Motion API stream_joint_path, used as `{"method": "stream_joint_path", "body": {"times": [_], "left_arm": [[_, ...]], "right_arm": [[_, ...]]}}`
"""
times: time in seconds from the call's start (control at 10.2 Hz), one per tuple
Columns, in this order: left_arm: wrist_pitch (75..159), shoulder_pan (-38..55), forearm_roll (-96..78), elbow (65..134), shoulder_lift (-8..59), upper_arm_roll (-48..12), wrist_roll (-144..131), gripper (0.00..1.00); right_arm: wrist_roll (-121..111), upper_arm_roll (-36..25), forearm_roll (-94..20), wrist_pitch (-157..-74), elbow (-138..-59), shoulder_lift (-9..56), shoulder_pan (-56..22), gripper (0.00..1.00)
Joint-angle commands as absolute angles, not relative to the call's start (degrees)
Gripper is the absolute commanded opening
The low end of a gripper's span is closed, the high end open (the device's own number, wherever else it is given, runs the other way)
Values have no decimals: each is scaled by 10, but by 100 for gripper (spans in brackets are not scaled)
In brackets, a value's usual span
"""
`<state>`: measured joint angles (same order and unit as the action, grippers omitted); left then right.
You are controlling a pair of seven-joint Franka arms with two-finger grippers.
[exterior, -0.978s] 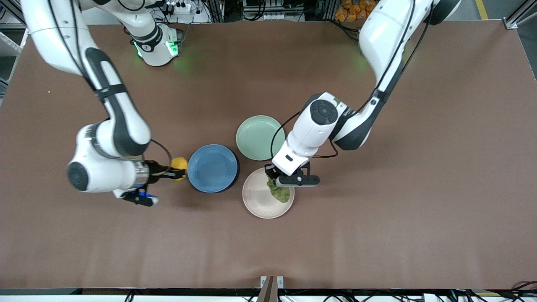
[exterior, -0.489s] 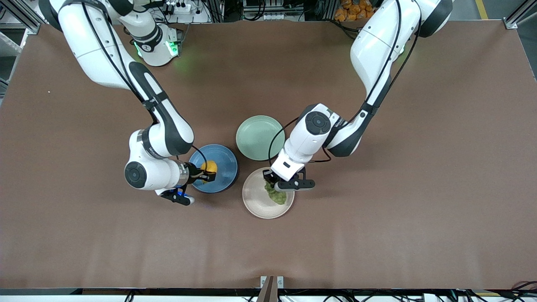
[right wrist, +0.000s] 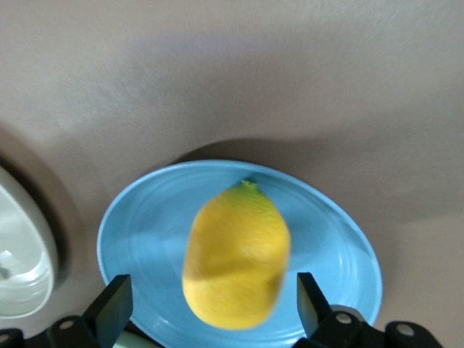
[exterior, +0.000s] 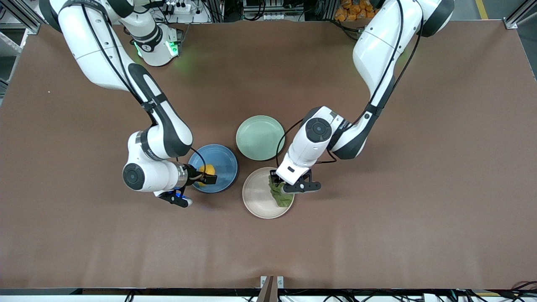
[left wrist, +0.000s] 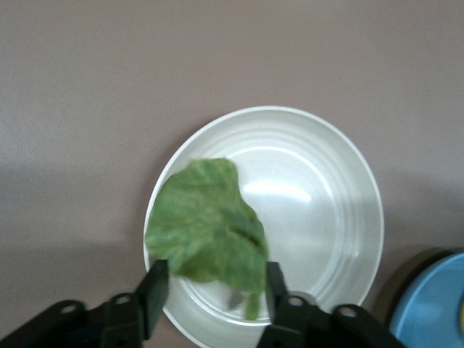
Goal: Place lemon and lettuce in plates
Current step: 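Open the right gripper over the blue plate while the left gripper releases lettuce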
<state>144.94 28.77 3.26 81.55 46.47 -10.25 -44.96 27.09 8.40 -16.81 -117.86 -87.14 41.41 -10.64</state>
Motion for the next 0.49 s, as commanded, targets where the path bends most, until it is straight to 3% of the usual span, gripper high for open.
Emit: {"method": "stream_joint_path", "body": {"times": [0.0,0.39], "left_arm": [[1398,292,48,809,414,-98,-467,100],[1169,244,53,810,254,-98,-421,100]], "right_arm": [[243,76,-132,-1077,-846,361,-73,100],[181,49,-87,-968,-844,238,-4,100]]}}
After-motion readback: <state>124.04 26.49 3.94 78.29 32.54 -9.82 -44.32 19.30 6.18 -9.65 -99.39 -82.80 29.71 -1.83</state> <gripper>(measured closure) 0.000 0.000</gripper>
